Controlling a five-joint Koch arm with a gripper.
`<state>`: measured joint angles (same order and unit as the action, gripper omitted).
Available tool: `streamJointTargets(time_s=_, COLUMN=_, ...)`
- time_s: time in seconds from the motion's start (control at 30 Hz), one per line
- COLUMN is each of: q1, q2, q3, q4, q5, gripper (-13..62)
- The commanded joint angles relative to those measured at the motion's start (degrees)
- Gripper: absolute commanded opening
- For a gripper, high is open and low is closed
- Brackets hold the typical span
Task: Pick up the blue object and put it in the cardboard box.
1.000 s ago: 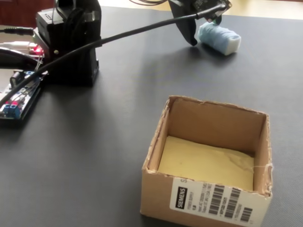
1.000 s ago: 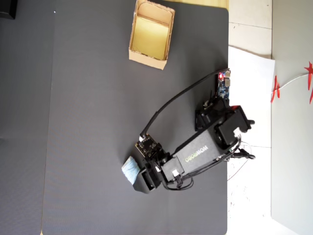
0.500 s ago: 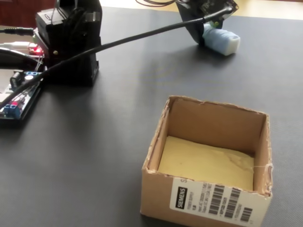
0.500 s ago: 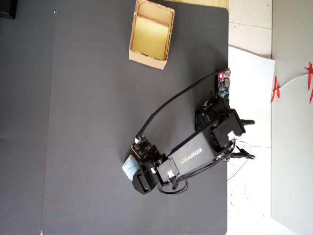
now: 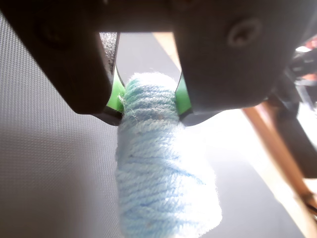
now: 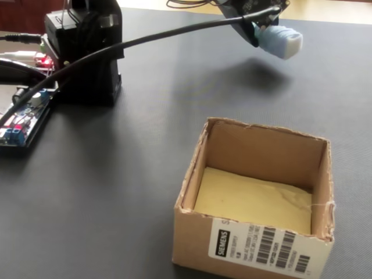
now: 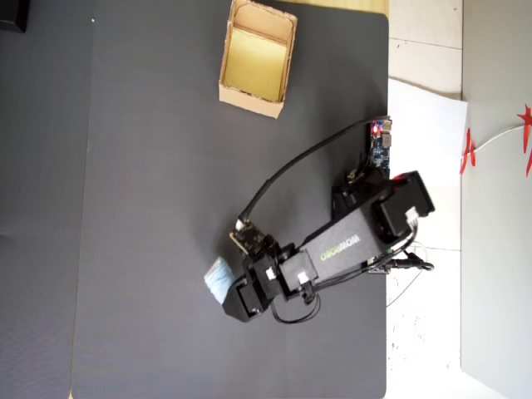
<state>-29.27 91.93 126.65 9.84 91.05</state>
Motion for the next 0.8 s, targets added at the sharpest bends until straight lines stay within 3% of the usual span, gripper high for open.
streamJointTargets(time_s=0.0, q1=1.41, q2=4.66, q3=-0.97, q4=-5.98, q5=0.88, gripper=-1.0)
streamJointTargets(time_s=0.3, q1=18.28, q2=30.85, q3=19.07, q4=-15.82, q5=0.26, gripper=-1.0)
streamJointTargets(time_s=0.77, q1=42.19, q2=41.4, q3=18.81, q4=-18.11, q5=-12.57, gripper=-1.0)
